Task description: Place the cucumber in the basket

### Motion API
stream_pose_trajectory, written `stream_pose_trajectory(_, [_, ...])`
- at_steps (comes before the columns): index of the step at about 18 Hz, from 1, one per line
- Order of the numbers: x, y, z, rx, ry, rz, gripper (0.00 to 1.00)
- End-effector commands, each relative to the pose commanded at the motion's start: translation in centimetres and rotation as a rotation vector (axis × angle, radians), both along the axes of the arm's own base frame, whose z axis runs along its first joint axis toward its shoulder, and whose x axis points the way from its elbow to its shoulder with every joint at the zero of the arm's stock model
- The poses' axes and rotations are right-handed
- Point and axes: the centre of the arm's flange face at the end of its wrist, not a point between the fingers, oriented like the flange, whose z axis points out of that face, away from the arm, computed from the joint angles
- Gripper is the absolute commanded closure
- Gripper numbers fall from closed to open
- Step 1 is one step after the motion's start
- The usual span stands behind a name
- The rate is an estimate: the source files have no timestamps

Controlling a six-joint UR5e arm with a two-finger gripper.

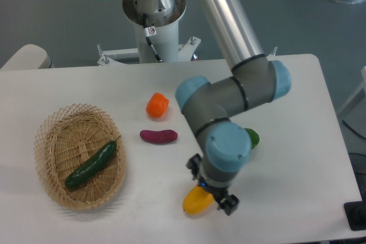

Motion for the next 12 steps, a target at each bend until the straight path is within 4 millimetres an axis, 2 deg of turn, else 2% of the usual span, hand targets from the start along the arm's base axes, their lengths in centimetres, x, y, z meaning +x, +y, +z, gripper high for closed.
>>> stream_pose_trajectory(4, [-1.8,-0.6,-0.4,0.005,0.008,-0.032,0.00])
stream_pose_trajectory(12, [-2.4,-1.1,-0.8,0.005,0.010,-0.086,0.00])
